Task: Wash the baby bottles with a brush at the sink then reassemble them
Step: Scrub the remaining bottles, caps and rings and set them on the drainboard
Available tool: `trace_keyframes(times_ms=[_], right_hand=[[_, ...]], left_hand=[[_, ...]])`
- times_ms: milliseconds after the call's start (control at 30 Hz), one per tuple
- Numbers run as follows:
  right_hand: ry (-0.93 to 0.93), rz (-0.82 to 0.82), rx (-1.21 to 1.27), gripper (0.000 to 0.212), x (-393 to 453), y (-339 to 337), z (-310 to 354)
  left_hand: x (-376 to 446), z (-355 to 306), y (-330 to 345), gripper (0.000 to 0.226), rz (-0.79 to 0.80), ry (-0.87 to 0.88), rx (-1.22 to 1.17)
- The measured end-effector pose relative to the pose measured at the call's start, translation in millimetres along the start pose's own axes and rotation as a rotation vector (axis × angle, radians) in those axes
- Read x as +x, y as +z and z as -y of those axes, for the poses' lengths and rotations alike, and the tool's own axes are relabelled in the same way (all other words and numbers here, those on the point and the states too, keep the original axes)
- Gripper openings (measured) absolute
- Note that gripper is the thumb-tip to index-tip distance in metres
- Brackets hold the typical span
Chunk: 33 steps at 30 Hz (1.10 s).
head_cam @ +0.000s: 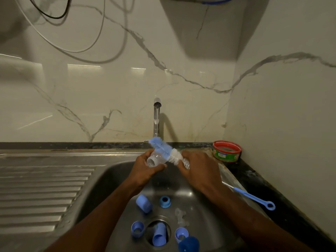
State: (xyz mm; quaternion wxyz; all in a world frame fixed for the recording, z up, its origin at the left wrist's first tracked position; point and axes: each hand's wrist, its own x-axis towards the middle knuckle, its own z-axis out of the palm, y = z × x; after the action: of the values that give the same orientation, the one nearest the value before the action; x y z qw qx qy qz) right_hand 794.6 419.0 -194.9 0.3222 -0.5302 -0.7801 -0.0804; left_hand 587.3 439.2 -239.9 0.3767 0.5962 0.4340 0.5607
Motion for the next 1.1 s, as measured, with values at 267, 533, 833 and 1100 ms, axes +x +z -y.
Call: trace_keyframes(times_ms=[267,533,833,1100], right_hand=[[0.103,-0.033,-0.041,0.026,5.5,2.2,-4.6],[0.112,-0.051,0.006,0.030,6.0,2.8,-7.1],[0.090,-0.019,-0.078,0.024,6.2,0.1,-4.7],[0.052,0.022,0.021,0.030,5.0,0.2,-1.8]], left_hand=[[-3.8,-6.8,1.3,0.061,0.039,0.006,-0.006],[-3.6,-11.4,0.8,0.058,0.158,-0.120,-0.277],[-3.8,-1.0,0.6,0.072,0.093,-0.076,-0.049],[-3.1,-1.9,-5.6,0.054,0.064,-0.023,-0.013]])
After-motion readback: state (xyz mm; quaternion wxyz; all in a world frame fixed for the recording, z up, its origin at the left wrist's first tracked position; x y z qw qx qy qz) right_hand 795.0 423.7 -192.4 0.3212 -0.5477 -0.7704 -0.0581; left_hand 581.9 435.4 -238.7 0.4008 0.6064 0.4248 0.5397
